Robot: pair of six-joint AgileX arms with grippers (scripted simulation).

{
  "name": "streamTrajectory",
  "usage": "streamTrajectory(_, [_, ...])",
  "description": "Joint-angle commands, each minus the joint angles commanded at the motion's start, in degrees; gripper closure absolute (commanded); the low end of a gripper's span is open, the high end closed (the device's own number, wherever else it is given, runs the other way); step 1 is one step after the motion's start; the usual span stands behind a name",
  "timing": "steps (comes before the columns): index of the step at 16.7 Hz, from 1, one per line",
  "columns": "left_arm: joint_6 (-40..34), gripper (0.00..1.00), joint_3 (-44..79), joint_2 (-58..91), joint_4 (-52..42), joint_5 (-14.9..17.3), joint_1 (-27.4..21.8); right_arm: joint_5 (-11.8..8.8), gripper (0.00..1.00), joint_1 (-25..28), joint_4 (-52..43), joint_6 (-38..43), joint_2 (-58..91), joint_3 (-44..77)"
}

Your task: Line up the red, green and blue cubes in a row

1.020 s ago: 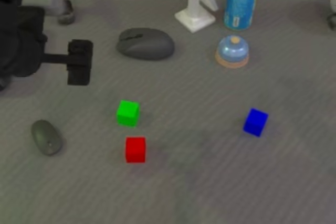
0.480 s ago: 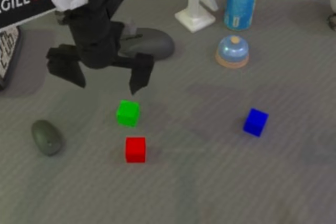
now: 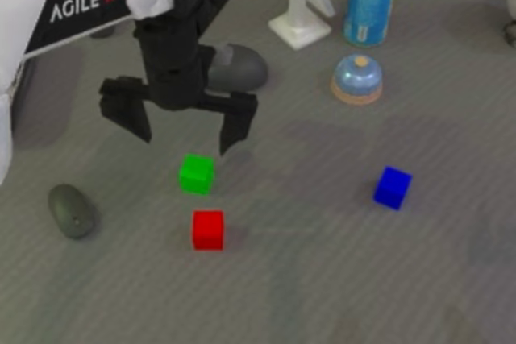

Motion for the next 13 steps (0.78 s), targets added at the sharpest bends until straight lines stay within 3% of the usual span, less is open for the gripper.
streamTrajectory(5, [0.06, 0.0, -0.44, 0.59, 0.91, 0.01, 0.15, 0.0, 0.0, 0.0, 0.0, 0.0, 0.0, 0.0])
streamTrajectory(13, [0.14, 0.0, -9.15, 5.59, 14.78, 0.06, 0.08, 0.0, 0.0, 0.0, 0.0, 0.0, 0.0, 0.0])
